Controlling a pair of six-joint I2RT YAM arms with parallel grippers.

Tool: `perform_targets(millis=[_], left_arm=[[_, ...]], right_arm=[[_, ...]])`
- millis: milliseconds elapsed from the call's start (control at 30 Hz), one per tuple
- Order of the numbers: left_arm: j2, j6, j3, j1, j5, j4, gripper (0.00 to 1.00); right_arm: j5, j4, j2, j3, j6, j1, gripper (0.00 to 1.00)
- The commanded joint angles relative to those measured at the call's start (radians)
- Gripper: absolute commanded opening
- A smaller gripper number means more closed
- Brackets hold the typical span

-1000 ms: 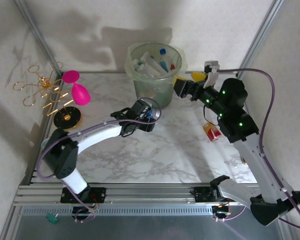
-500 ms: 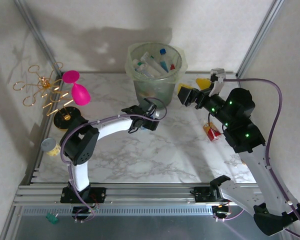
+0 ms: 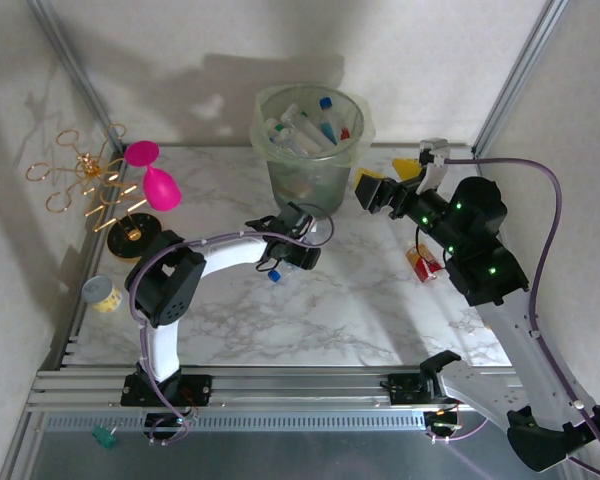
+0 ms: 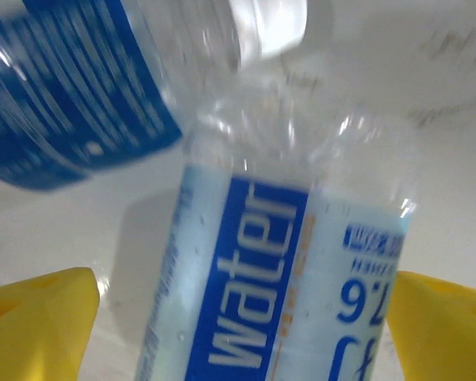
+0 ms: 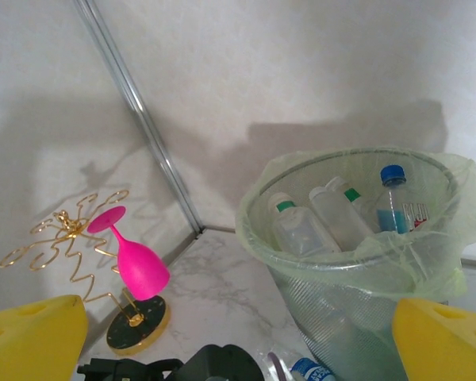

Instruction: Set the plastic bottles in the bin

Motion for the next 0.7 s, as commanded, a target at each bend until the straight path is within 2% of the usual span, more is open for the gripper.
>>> perform_targets(millis=[0,100,367,533,667], left_arm=[[-0.019,-0.025,-0.028,0.002,0.039,0.001,0.89],[-0.027,-0.025,-0.034,-0.003,0.051,-0.008,0.81],[-0.061,-0.027,-0.032,-0.01,0.034,-0.039,0.52],[-0.152,-0.033,-0.04,-0.01,0.043,-0.064,0.5],[-0.281,-0.052,-0.046,-0.01,0.095,-0.064,0.51]], right_arm=[[0.019,0.012,-0.011,-0.014,-0.008,0.003,0.99],[0.024,0.017,-0.009,-0.019,-0.006,0.002,0.99],[0.054,0.014,-0.013,-0.019,0.004,0.003,0.99],[0.045,0.0,-0.015,-0.004,0.019,0.004,0.99],[0.035,-0.013,-0.009,0.001,0.039,0.002,0.99]])
